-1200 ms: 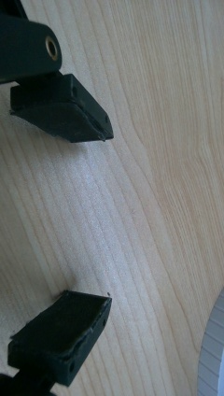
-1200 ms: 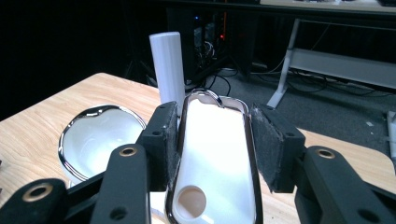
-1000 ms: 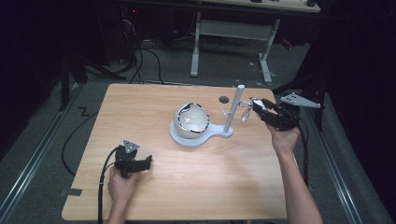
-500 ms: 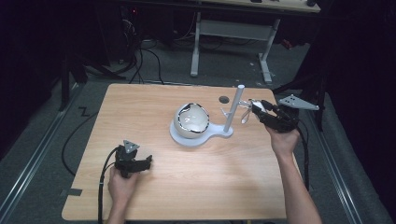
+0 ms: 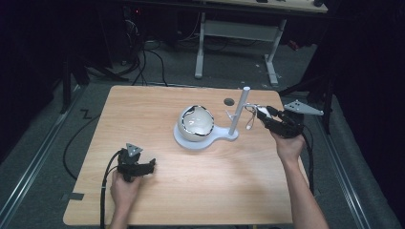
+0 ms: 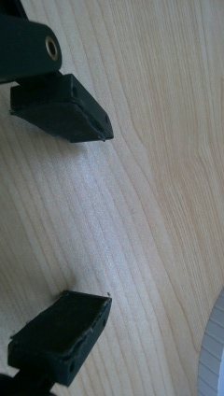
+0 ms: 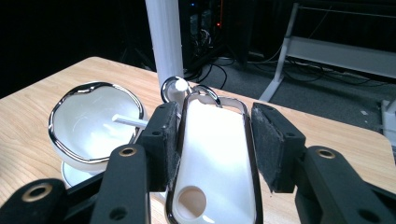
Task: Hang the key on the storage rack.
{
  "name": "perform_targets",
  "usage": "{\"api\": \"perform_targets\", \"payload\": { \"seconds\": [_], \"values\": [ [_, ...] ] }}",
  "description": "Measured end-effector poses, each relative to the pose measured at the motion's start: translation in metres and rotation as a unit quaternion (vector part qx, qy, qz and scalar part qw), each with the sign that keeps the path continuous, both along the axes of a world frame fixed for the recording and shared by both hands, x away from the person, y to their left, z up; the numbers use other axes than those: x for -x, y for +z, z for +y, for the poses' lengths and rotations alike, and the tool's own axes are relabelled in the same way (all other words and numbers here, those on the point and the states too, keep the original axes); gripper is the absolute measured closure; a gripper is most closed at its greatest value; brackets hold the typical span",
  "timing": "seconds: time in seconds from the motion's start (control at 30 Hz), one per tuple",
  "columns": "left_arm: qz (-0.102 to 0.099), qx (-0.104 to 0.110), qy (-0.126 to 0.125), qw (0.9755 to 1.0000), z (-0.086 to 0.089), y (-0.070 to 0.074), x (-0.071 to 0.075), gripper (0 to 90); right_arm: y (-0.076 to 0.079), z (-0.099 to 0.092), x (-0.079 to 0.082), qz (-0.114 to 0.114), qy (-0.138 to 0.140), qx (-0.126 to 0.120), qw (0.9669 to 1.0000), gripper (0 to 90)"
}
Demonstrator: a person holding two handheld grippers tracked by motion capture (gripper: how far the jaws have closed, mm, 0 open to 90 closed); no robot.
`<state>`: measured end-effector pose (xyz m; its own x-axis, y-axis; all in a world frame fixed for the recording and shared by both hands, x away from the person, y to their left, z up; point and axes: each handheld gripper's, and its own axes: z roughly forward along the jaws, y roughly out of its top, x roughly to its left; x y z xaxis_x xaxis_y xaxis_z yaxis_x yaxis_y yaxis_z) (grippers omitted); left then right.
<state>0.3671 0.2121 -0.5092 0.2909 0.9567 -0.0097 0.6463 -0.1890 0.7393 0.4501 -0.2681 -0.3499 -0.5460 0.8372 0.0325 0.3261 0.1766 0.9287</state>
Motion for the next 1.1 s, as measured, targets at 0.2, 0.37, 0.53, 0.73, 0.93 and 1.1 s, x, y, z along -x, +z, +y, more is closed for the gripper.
{"api": "perform_targets", "payload": {
  "seconds": [0.2, 0.37, 0.53, 0.73, 0.93, 1.1],
  "values": [
    [0.000, 0.000, 0.000, 1.0000, 0.000, 0.000, 0.000, 17.0, -0.003, 0.004, 0.001, -0.006, 0.001, 0.004, 1.0000, 53.0],
    [0.000, 0.000, 0.000, 1.0000, 0.000, 0.000, 0.000, 17.0, -0.004, 0.005, 0.002, -0.006, 0.000, 0.009, 0.9999, 53.0],
    [0.000, 0.000, 0.000, 1.0000, 0.000, 0.000, 0.000, 17.0, -0.005, 0.007, 0.002, -0.006, 0.000, 0.012, 0.9999, 53.0],
    [0.000, 0.000, 0.000, 1.0000, 0.000, 0.000, 0.000, 17.0, -0.007, 0.010, 0.002, -0.007, 0.003, 0.018, 0.9998, 53.0],
    [0.000, 0.000, 0.000, 1.0000, 0.000, 0.000, 0.000, 17.0, -0.011, 0.013, 0.001, -0.002, 0.006, 0.015, 0.9999, 52.9],
    [0.000, 0.000, 0.000, 1.0000, 0.000, 0.000, 0.000, 17.0, -0.017, 0.017, 0.000, 0.001, 0.009, 0.016, 0.9998, 52.9]
  ]
}}
